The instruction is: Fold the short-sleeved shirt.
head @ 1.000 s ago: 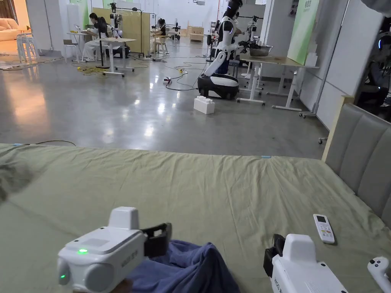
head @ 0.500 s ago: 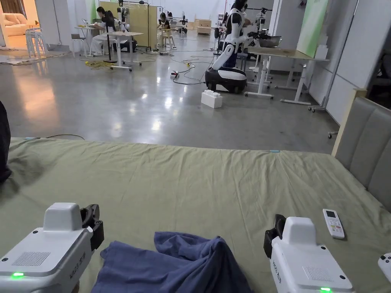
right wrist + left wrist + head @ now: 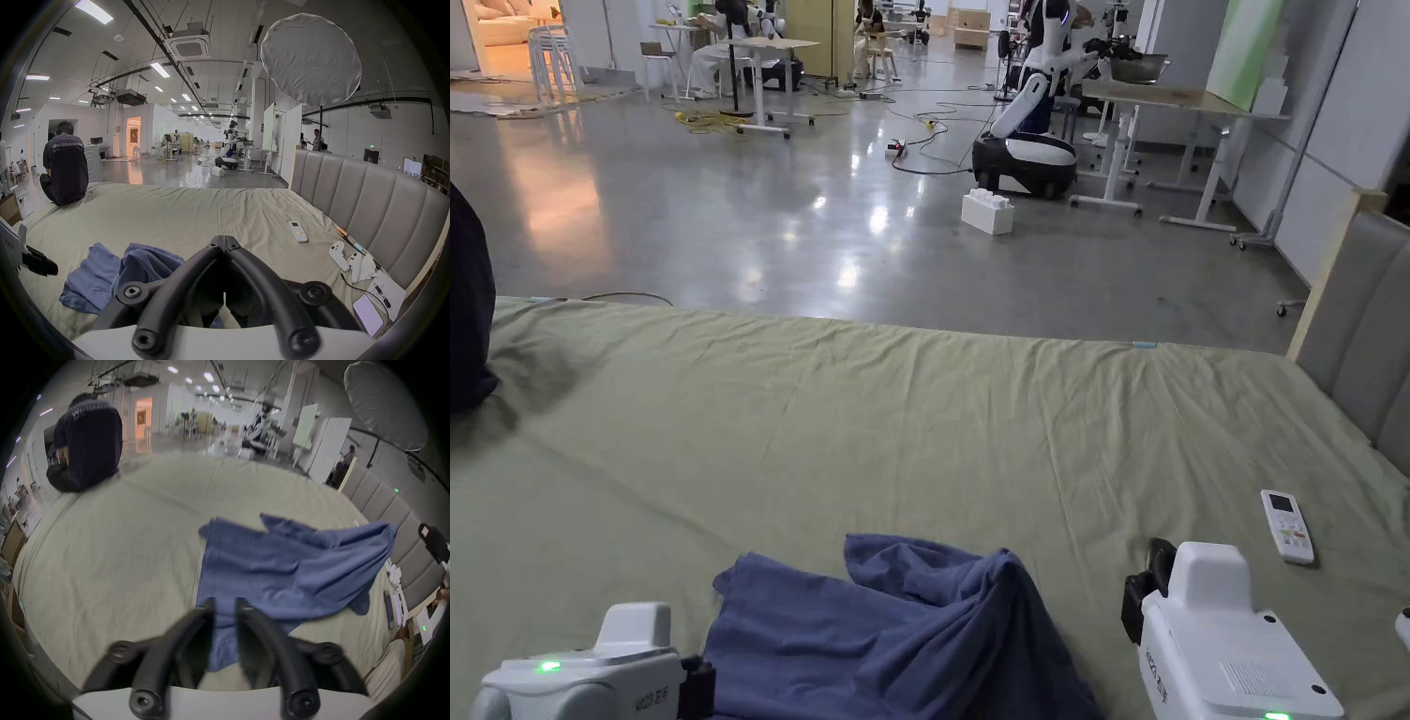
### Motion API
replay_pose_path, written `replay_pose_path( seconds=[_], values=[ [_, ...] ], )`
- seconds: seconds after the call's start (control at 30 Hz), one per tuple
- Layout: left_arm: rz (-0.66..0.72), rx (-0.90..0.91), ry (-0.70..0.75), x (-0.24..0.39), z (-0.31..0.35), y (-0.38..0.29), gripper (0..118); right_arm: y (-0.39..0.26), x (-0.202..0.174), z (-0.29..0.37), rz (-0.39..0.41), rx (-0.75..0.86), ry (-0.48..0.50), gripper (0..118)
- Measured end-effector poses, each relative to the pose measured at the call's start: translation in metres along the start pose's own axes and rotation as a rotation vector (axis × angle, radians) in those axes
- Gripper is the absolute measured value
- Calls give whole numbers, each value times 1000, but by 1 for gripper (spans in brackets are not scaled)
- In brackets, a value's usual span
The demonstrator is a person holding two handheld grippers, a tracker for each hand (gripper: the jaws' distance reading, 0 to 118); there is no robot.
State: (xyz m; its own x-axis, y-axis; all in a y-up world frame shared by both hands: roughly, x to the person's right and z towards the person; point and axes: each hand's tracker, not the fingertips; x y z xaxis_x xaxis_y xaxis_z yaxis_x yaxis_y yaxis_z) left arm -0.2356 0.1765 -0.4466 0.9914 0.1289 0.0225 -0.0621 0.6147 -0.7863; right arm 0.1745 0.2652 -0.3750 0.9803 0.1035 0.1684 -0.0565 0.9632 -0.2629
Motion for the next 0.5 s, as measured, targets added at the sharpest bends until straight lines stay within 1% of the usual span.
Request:
replay_pose_path(
  seconds=[0.03,0.07,0.1,0.2,0.33,0.4,0.47,0.5],
  values=[
    [2,-13,4,-2,-5,-4,53,-2,0,0,1,-6,0,0],
    [1,-46,10,-2,-9,-7,73,-4,0,-1,2,-11,0,0],
    [6,-72,11,-3,-13,-10,81,-7,0,-2,3,-19,1,0],
    [26,-121,26,-5,-25,-16,82,-12,-1,-3,0,-36,2,0],
    [54,-235,82,-4,-46,-25,80,-20,-2,-4,-3,-58,6,0],
    [48,-264,98,-2,-55,-32,72,-23,-2,-4,-6,-67,5,0],
    [-23,-221,171,7,-54,-38,65,-25,-1,-5,-10,-78,6,0],
    [-39,-207,159,13,-53,-38,59,-27,0,-6,-9,-82,3,0]
  ],
)
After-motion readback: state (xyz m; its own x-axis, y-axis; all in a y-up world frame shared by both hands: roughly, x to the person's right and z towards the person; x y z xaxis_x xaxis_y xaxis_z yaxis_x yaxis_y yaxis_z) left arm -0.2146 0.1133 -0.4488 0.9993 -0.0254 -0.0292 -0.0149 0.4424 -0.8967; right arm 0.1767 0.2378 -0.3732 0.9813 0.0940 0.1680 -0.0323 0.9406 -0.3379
